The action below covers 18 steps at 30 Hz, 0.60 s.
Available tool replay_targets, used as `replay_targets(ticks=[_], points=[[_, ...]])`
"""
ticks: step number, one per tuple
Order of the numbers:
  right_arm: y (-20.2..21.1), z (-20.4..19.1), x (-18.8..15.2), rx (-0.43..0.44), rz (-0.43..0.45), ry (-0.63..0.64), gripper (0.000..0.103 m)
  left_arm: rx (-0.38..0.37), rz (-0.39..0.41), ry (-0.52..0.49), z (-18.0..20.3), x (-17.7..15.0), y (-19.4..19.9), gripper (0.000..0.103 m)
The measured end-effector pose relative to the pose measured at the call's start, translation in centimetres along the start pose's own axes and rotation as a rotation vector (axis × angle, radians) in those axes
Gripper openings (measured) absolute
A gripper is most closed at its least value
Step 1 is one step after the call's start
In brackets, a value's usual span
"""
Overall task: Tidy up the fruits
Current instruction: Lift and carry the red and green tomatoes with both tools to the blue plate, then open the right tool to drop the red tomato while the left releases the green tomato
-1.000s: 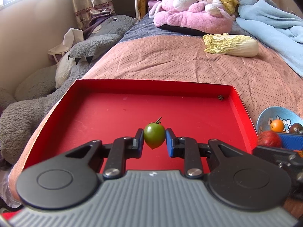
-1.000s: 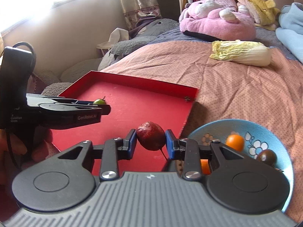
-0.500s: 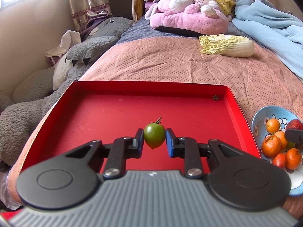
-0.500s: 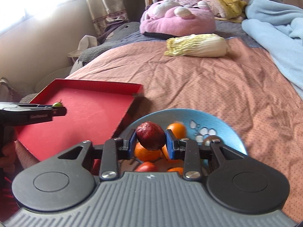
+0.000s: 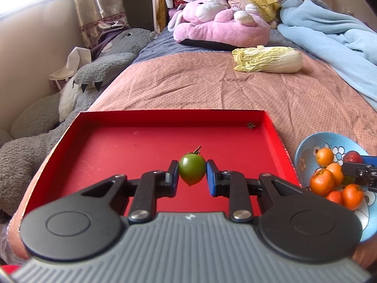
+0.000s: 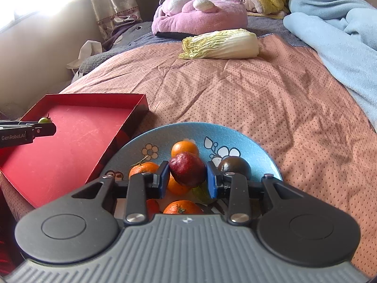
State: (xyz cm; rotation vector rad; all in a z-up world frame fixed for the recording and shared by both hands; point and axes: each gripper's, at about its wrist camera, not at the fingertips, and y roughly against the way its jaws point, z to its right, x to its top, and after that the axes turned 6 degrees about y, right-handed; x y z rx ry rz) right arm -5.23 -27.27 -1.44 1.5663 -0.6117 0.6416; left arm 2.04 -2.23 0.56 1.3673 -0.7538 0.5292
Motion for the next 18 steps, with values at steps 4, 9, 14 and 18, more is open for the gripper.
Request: replay_targets(ticks=[4, 9, 14, 18], points=[[0.5, 0.3, -0.2, -0.005, 0.020, -0.012, 0.071, -0.032, 0.003, -0.020, 1.4, 0.0, 0.5, 0.028], [2.3, 0.7, -0.8, -0.008, 0.046, 0.005, 0.082, -0.095, 0.007, -0.056, 4.3, -0.2, 1.1, 0.028], [4.3, 2.2, -2.2, -0.049, 0.037, 0.010, 0.087, -0.179, -0.006, -0.091, 7.8, -0.6, 1.4, 0.028], [5.6, 3.5, -3.8, -0.064, 0.001, 0.024, 0.087, -0.229, -0.036, -0.142, 10.8, -1.7, 1.1, 0.028]])
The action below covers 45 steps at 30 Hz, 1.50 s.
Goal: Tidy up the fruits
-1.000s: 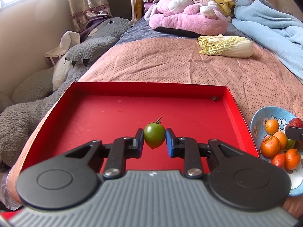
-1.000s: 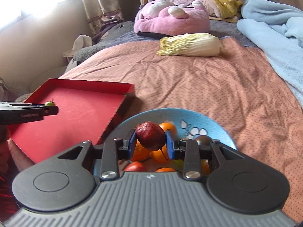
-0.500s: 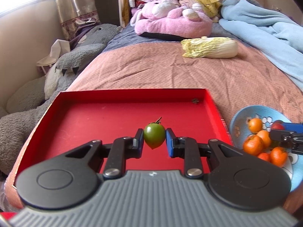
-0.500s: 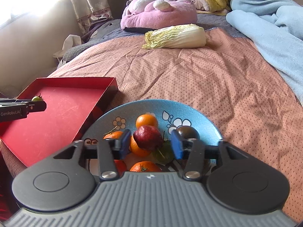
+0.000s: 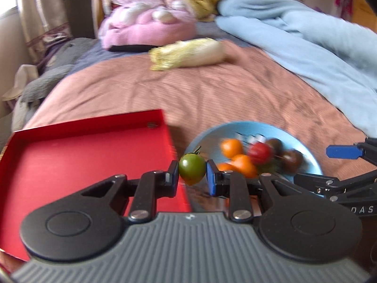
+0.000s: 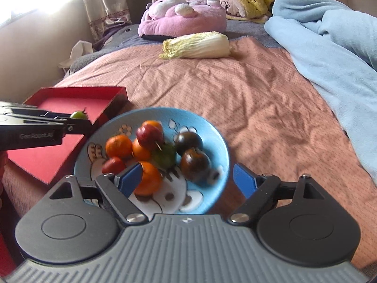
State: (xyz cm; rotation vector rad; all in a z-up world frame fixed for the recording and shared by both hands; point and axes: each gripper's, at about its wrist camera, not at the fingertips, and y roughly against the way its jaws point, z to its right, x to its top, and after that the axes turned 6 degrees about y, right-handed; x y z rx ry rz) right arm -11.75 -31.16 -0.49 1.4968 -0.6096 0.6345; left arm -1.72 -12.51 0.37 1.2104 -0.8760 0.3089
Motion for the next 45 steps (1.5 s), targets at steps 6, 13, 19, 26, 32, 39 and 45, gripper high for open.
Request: replay_targets(ticks=[6, 13, 19, 26, 32, 39, 45], points=[[1.6, -0.4, -2.5, 0.000, -0.046, 0.087, 0.087, -0.053, -0.053, -0.079, 3.4, -1.4, -1.3, 0.029], [2.4, -1.3, -3.4, 0.040, -0.063, 0.124, 0.090, -0.086, -0.066, -0.151, 5.9, -2.0, -1.4, 0.029], [2.8, -1.9, -3.3, 0.065, -0.066, 0.133, 0.093, -0.096, -0.051, -0.139, 6.3, -1.5, -0.7, 0.058], [3.3, -2.3, -3.4, 0.081, -0.081, 0.125, 0.095, -0.115, -0.029, -0.151, 6.9, -1.2, 0.6, 0.060], [3.7, -2.2, -3.2, 0.109, -0.105, 0.044, 0.097, -0.110, -0.018, -0.136, 6.7, -1.2, 1.9, 0.063], [4.5, -2.1, -3.3, 0.086, -0.108, -0.014, 0.100, -0.066, -0.008, -0.114, 5.8, -1.5, 3.8, 0.076], [5.6, -2.4, -3.2, 0.049, -0.101, -0.027, 0.102, -0.004, -0.016, -0.121, 5.2, -2.4, 5.3, 0.076]])
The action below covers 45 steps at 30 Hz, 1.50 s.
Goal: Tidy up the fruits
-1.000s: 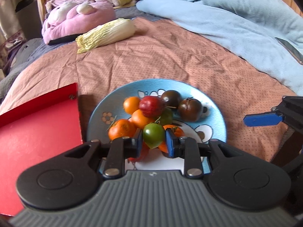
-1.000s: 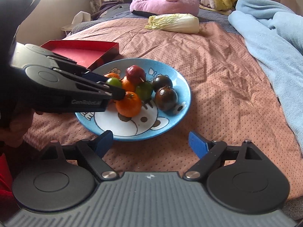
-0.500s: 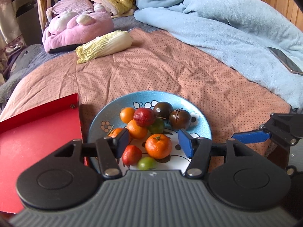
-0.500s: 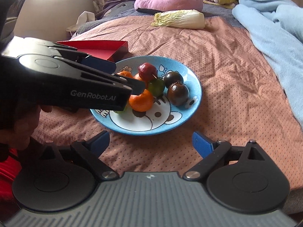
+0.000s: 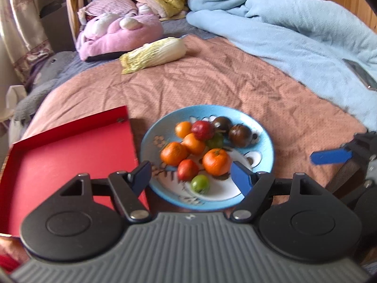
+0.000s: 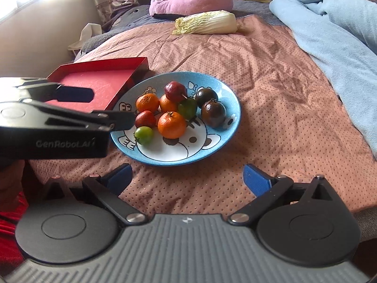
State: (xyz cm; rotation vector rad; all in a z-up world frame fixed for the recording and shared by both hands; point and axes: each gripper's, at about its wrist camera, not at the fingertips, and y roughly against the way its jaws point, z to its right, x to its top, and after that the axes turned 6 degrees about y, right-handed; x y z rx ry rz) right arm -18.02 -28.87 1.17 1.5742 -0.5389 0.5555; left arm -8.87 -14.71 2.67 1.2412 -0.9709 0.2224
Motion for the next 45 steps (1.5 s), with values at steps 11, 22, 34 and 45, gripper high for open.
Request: replay_targets(ticks=[11, 22, 34, 45], points=[[1.8, -2.0, 0.0, -0.005, -0.005, 0.042, 0.103, 0.080, 0.025, 0.039, -1.5, -2.2, 3.1, 0.076], [1.8, -3.3, -0.2, -0.039, -0.042, 0.080, 0.103, 0.095, 0.011, 0.103, -2.8, -3.9, 3.8, 0.076], [1.1, -4.3, -0.6, -0.067, -0.077, 0.081, 0.103, 0.107, 0.009, 0.117, -3.0, -4.6, 4.0, 0.076], [1.1, -4.5, -1.0, -0.067, -0.091, 0.084, 0.103, 0.104, 0.016, 0.099, -2.6, -4.8, 4.1, 0.076]])
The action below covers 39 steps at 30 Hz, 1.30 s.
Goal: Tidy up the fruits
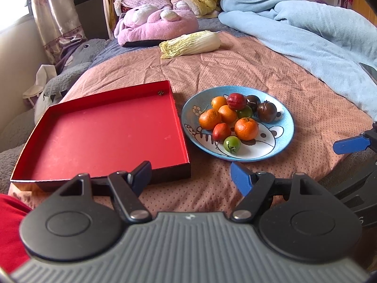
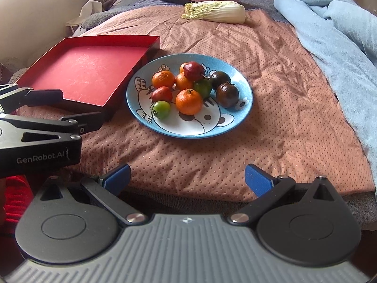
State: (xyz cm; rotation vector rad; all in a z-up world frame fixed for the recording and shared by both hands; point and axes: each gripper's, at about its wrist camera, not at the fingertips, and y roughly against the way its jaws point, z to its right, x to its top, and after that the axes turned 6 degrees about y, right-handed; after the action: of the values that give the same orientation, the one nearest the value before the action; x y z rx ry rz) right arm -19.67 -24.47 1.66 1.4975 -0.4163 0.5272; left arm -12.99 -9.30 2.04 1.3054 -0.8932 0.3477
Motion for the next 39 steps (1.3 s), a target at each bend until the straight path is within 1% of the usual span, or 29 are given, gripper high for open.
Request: replay_targets(ticks=[39], points=[[-0.43, -0.18, -0.38, 0.019, -0.007, -0.003, 0.103, 0.007, 0.008, -0.012, 0.13, -0.09, 0.05, 0.076]])
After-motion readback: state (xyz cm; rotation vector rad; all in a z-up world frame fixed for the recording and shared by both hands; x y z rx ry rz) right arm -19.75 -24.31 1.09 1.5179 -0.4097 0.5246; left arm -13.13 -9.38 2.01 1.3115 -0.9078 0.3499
